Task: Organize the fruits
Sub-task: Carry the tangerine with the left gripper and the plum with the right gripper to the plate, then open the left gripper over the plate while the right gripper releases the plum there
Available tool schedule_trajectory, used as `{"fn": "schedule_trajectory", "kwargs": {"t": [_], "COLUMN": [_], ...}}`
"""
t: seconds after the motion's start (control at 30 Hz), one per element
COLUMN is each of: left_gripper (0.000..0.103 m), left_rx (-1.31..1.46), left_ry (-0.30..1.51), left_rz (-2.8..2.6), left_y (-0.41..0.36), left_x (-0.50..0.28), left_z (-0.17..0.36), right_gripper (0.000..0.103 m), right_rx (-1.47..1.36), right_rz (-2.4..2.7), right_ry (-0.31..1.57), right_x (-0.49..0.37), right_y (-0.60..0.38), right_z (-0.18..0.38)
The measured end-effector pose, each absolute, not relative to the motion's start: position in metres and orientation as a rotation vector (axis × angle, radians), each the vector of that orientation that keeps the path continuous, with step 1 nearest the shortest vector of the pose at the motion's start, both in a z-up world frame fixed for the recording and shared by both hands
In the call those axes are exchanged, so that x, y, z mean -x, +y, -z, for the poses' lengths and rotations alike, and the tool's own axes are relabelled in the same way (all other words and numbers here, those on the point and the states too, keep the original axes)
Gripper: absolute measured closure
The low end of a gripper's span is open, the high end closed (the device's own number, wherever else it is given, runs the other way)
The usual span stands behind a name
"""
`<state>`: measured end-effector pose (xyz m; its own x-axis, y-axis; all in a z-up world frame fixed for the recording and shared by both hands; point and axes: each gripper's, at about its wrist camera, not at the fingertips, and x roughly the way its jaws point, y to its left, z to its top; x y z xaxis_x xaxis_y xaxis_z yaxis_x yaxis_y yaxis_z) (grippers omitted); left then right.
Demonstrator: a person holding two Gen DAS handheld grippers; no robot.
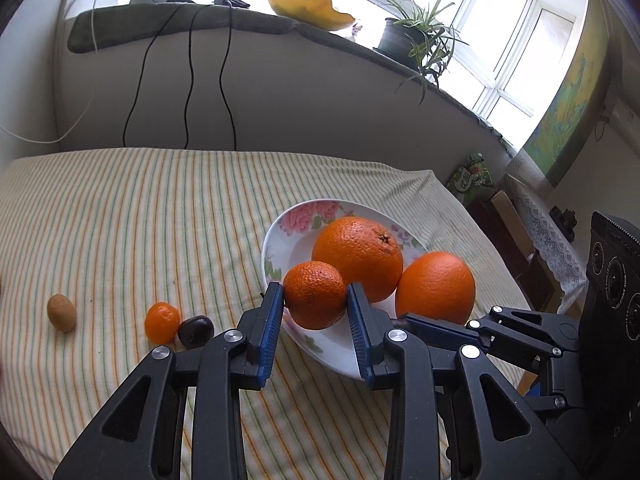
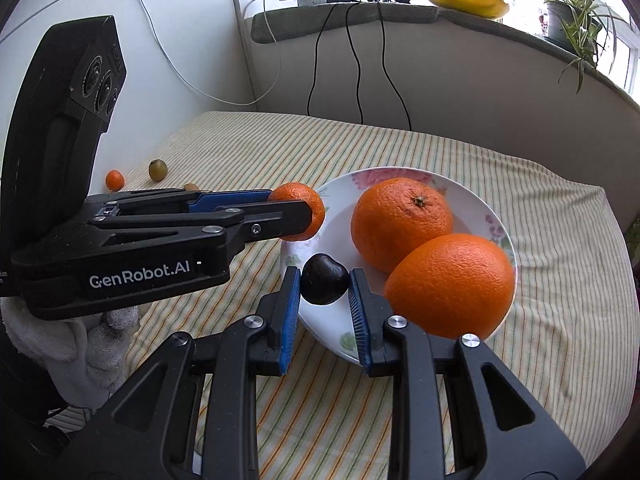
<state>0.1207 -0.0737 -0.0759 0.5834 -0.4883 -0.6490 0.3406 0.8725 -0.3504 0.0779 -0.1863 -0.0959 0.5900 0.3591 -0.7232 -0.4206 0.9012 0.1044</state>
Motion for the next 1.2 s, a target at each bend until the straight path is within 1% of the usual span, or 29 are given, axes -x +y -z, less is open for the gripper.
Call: {"fn": "schedule_trajectory", "kwargs": {"t": [0.2,0.3,0.33,0.37,0.43,0.53,1.2], "left_gripper": [0.072,0.067,0.063,0.062,0.061,0.061,0.061], "left_rx": [0.184,0.182,0.182,0.180,0.177,0.179,0.193], "left_ry": [0.822,0.820,0.817,0.814,0.809,0.802,0.770], "left_rz": [0.493,0.493,0.493,0.491,0.488,0.484,0.421], "left_y": [-0.077,-0.078,-0.078,-0.078,-0.077,-0.075,-0.050], "left_x": [-0.123,-0.123,-0.123,-0.123,-0.122,-0.121,-0.104], "left_z": [0.076,0.075,0.074,0.073,0.072,0.070,0.064], "right_gripper": [0.077,0.076,0.073,0.070,0.059,0.052,0.050], "right_rx": [0.096,0.097,0.097,0.096,0.098,0.115,0.097], "right_rz": [-0.447,-0.447,-0.449,-0.455,-0.461,-0.455,-0.487], "right_ry": [0.816,0.816,0.814,0.812,0.802,0.788,0.771], "right_x": [-0.078,-0.078,-0.078,-0.078,-0.076,-0.074,-0.070], "right_y": [-0.186,-0.187,-0.187,-0.187,-0.186,-0.185,-0.183], "right_z": [0.097,0.096,0.096,0.096,0.094,0.092,0.081]}}
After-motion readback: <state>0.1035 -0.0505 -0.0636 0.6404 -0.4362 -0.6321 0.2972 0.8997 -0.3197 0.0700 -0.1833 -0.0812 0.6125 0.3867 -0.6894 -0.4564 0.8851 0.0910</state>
